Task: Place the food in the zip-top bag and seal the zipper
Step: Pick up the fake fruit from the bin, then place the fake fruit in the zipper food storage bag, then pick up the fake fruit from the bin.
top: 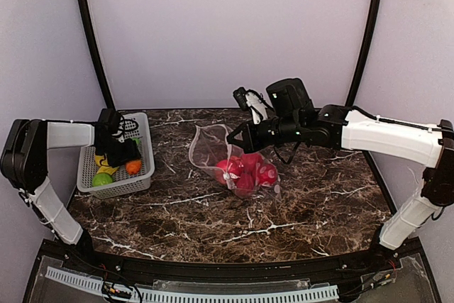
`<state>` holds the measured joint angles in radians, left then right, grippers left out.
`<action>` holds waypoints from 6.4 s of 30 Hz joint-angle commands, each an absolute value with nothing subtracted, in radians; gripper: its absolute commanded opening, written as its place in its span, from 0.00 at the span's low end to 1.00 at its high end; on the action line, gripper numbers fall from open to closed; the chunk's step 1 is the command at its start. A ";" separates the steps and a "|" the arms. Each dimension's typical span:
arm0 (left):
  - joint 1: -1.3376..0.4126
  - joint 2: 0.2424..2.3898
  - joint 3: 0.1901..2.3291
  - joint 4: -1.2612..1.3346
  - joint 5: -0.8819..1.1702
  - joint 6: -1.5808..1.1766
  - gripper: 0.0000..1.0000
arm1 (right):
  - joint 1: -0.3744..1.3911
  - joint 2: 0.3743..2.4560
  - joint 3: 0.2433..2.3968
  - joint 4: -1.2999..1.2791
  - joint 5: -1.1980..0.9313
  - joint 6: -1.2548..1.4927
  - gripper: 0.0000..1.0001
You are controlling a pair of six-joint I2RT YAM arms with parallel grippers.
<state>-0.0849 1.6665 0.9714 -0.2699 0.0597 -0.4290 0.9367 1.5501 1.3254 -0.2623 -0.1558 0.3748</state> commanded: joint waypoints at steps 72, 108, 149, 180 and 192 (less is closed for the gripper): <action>-0.739 1.530 1.095 0.094 0.338 -0.862 0.80 | 0.966 1.565 1.328 -0.190 -0.205 0.381 0.00; -0.233 1.089 1.050 -0.663 0.276 -0.397 0.87 | 0.965 1.565 1.339 -0.201 -0.171 0.380 0.00; 0.074 1.229 0.727 -0.540 -0.086 -0.430 0.94 | 0.966 1.549 1.338 -0.222 -0.146 0.365 0.00; 0.074 1.244 0.716 -0.547 -0.113 -0.394 0.80 | 0.966 1.553 1.342 -0.224 -0.144 0.365 0.00; 0.072 1.073 0.762 -0.566 -0.034 -0.355 0.78 | 0.966 1.552 1.344 -0.222 -0.144 0.365 0.00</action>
<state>0.0692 1.1568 0.7349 -0.5312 -0.0822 -0.3916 0.9581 1.5734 1.3273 -0.2329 -0.1558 0.3744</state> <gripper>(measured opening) 0.786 0.004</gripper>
